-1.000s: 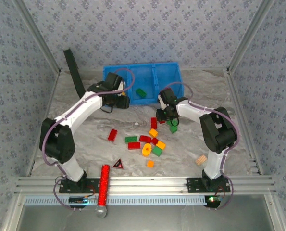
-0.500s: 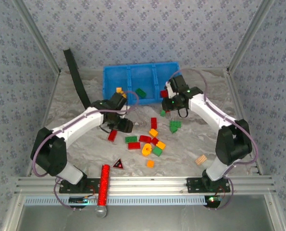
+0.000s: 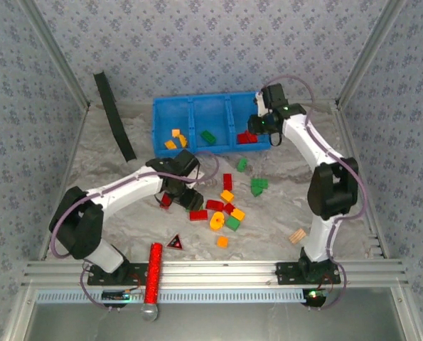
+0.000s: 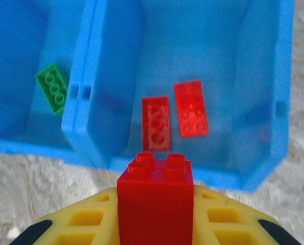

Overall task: Sort the legos into containers by color
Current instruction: Place the lego in the container.

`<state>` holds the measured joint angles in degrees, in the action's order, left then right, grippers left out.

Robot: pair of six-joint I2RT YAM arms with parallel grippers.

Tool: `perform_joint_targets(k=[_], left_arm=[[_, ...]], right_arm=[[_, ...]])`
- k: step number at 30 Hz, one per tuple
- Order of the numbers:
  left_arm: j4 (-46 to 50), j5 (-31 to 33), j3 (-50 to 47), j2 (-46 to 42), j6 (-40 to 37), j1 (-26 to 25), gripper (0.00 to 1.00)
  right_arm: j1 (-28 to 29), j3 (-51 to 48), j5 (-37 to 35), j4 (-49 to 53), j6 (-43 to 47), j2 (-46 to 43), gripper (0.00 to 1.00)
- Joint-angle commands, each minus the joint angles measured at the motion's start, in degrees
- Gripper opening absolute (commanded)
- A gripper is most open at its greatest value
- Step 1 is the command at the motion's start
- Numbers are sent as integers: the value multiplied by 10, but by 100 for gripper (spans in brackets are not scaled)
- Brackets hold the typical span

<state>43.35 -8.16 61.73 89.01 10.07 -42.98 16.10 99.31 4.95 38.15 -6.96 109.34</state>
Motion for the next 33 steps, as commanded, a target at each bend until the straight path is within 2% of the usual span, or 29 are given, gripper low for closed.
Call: perform_joint_targets(k=[1,13,33], left_arm=[[12,33,19,26,-58,-11,60],[-4,61,27,71,-65,-13,62],[8,64,62,133,-84,-16,65]], right_arm=[[-2,70,7,14,19,50,30],[-13,206,21,38,25,173,33],[-33,276,76,54,25,220,45]])
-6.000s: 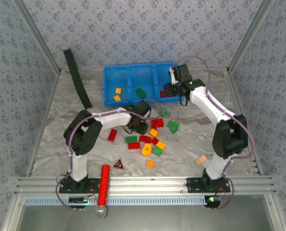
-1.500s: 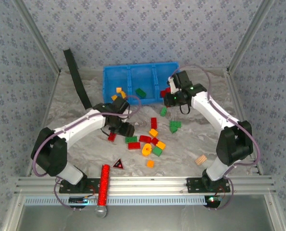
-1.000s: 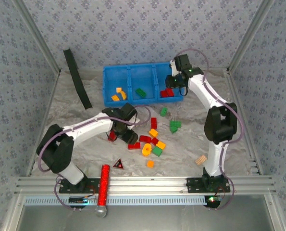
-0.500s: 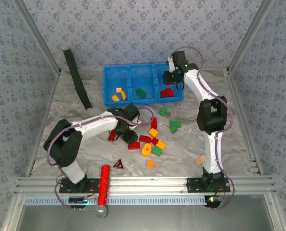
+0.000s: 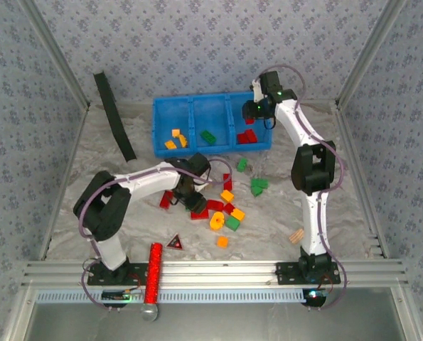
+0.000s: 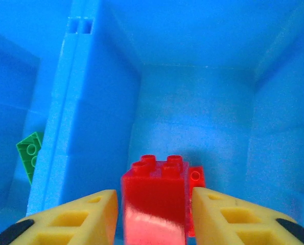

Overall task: Sort the legos into containers by color
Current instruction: Place the lego in the container, then pick up the lego from the center of the table.

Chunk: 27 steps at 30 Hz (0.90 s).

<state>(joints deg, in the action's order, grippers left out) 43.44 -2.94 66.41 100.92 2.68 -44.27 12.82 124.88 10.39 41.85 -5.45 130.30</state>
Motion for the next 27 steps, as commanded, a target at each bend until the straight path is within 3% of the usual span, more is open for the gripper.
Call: perform_joint_targets(k=[1,16,22,27], left_arm=[[7,18,16,16,-10,-3,65],[-6,77,30,37,-27,4,66],[-32,73,39,51,-32,30,66],[-42,31,48,52,-26,61,66]], right_arm=[[0,20,23,19,11,9,46],[2,-12,34,15,22,-13,50],[4,-28,38,13,22,-23,50],[8,-38,39,10,23,-27,51]])
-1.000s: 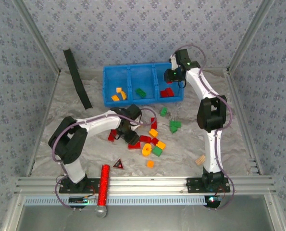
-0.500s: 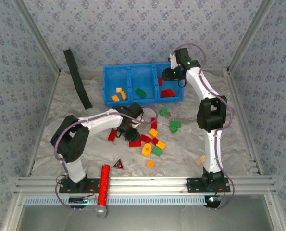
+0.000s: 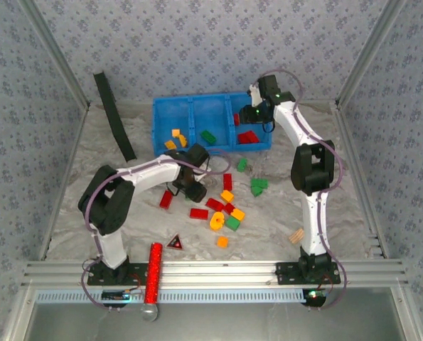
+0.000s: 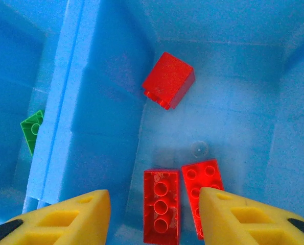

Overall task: Sort the legos into containers by color
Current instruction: Pick up the lego from the center of the table.

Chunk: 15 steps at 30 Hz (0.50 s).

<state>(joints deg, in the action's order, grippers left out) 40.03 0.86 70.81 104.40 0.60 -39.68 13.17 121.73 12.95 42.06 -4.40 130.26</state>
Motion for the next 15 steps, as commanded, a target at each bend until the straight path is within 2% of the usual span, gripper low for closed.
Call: perform_joint_targets(k=[1,5,15], left_arm=[[-7,-8,5,19,-6,18,67],[-27,-19,10,31,-25,17,70],[-22,-44,16,61,-32,24,70]], right_arm=[[6,-9,14,8,13,-27,51],[8,-14,19,3,14,-28,51],[8,-43,22,-12,17,-44,51]])
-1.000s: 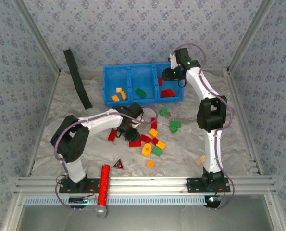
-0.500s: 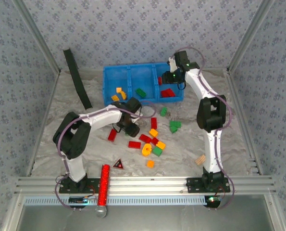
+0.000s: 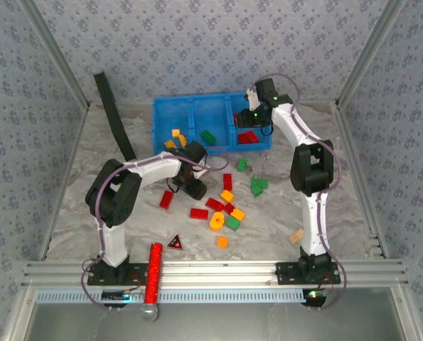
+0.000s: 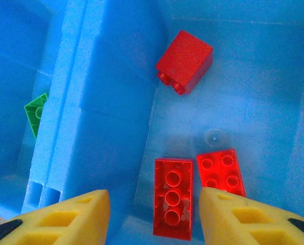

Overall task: Sort the legos into containers by color
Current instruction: Pick up the lego from the center of the table, then place the lego in the container.

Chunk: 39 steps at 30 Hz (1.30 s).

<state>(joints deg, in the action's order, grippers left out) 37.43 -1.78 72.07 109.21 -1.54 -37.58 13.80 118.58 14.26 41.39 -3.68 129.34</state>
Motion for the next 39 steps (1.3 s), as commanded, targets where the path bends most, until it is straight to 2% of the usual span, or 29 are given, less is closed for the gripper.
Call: perform_joint_targets(k=[1,4,10,13,17,19,24,30,35,39], left_arm=[[4,-18,3,12,-8,3,70],[1,-20,5,9,0,3,68],[-3,-37,24,17,13,-1,58],[-4,-42,30,22,15,-5,48],[2,-38,37,23,24,-6,26],[1,-32,42,16,33,-6,21],[35,-16,101,1,55,-4,19],[44,29,235,8,91,11,18],[63,59,388,86,129,36,18],[95,73,523,177,138,44,18]], right_arm=[[2,-14,9,-6,10,-36,51],[1,-19,10,-7,10,-37,51],[0,-26,10,-9,7,-40,51],[1,-38,8,-9,7,-54,51],[7,-78,4,-14,6,-99,51],[12,-117,2,-25,1,-133,51],[25,-254,-12,-55,-20,-237,52],[49,-437,-30,-85,-65,-374,53],[79,-547,-47,-72,-98,-465,54],[101,-593,-52,-72,-128,-514,56]])
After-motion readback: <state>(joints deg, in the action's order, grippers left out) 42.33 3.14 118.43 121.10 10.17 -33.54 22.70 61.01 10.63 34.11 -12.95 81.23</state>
